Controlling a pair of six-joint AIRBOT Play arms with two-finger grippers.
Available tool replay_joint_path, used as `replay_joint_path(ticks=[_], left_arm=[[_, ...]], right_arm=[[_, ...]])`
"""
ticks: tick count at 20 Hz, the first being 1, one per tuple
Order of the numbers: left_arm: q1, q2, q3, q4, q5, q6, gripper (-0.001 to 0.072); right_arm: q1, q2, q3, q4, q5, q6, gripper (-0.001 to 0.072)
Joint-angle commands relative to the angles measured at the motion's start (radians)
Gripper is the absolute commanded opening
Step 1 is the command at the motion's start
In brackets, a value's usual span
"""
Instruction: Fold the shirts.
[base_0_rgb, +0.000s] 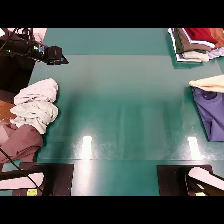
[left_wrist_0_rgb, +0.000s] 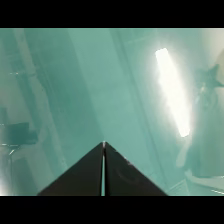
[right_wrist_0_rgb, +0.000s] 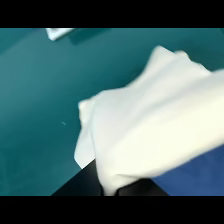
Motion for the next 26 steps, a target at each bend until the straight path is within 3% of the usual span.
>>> replay_joint_path(ticks=[1,7,8,10,11,12,15,17,20,22,25,26], left_arm=[[0.0,-0.001,0.0,0.001,-0.001,0.007,0.0028],[0.0,0.0,0.0,0.002,-0.002,0.028,0.0028],[0.0,0.0,0.0,0.002,-0.004,0.031,0.0028],[0.0,-0.001,0.0,0.002,-0.014,0.033,0.0028],[0.0,0.0,0.0,0.002,-0.018,0.033,0.0028],[0.0,-0.001,0.0,0.002,-0.019,0.033,0.0028],[0.0,0.0,0.0,0.002,-0.013,0.032,0.0028],[0.001,0.0,0.0,0.002,0.005,0.032,0.0028],[0.0,0.0,0.0,0.001,-0.01,0.03,0.0028],[0.0,0.0,0.0,0.001,-0.007,0.03,0.0028],[0.0,0.0,0.0,0.001,-0.008,0.03,0.0029],[0.0,0.0,0.0,0.001,-0.008,0.03,0.0028]], right_arm=[[-0.037,0.109,-0.153,-0.173,0.015,0.001,0.0011],[-0.146,0.203,-0.384,-0.269,0.059,0.002,0.0015],[-0.167,0.21,-0.411,-0.291,0.074,0.002,0.0042],[-0.206,0.215,-0.461,-0.338,0.104,0.013,0.0376],[-0.22,0.215,-0.48,-0.357,0.11,0.039,0.0472],[-0.231,0.215,-0.49,-0.359,0.115,0.046,0.048],[-0.209,0.215,-0.492,-0.306,0.115,0.062,0.048],[-0.154,0.215,-0.493,-0.191,0.112,0.071,0.0479],[-0.011,0.215,-0.493,0.003,0.107,0.071,0.0479],[0.119,0.215,-0.493,0.051,0.087,0.071,0.0458],[0.318,0.215,-0.493,0.046,0.043,0.067,0.0053],[0.376,0.215,-0.493,0.045,0.024,0.067,0.0012]])
